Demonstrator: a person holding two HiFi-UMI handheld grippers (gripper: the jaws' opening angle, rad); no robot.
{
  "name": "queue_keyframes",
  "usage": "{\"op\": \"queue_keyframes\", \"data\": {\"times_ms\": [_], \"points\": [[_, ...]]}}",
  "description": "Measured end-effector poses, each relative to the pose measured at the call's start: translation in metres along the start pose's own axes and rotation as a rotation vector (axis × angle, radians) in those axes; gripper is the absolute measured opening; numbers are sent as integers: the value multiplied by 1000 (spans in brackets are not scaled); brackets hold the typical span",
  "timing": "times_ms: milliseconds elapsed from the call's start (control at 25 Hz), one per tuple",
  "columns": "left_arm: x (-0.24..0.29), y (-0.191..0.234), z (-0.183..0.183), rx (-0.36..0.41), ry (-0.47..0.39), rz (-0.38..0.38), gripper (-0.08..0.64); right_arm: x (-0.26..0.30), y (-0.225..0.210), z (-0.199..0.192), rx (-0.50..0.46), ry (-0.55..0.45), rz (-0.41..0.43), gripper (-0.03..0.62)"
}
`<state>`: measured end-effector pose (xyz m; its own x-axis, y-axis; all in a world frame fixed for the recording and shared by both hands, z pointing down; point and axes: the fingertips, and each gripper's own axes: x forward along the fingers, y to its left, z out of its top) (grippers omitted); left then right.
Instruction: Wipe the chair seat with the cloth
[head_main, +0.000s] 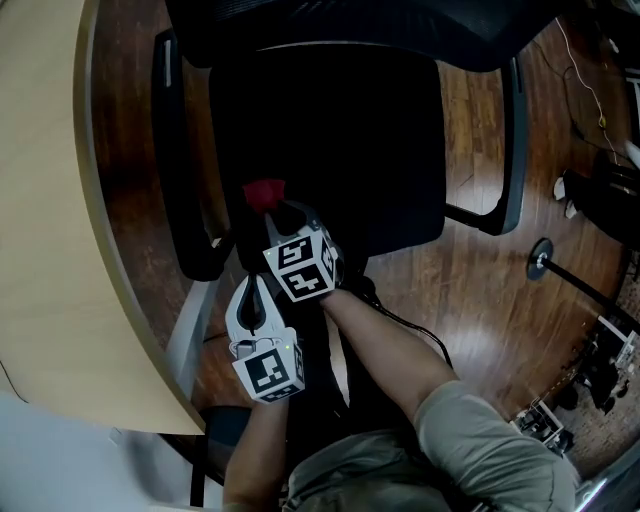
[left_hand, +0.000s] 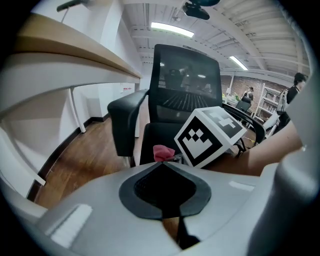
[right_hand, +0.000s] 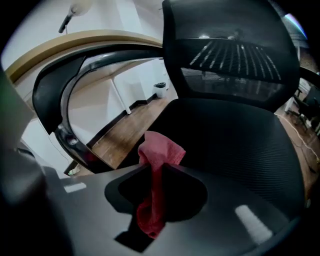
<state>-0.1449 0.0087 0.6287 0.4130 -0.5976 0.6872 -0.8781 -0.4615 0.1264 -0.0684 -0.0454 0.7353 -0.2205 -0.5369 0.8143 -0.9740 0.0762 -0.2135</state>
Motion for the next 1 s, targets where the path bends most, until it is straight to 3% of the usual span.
{"op": "queue_keyframes", "data": {"times_ms": [360, 640, 800, 1000], "points": [[28, -99, 30, 95, -35, -173, 5, -68, -148, -18, 169, -20, -247, 72], [45, -172, 35, 151, -18, -277, 5, -129, -257, -62, 345, -16, -478, 72], [51, -193, 30, 179, -11, -306, 6, -151, -288, -91, 434, -5, -573, 72], [53, -215, 24, 212, 14, -334, 5, -163, -303, -118, 524, 6, -616, 72]]}}
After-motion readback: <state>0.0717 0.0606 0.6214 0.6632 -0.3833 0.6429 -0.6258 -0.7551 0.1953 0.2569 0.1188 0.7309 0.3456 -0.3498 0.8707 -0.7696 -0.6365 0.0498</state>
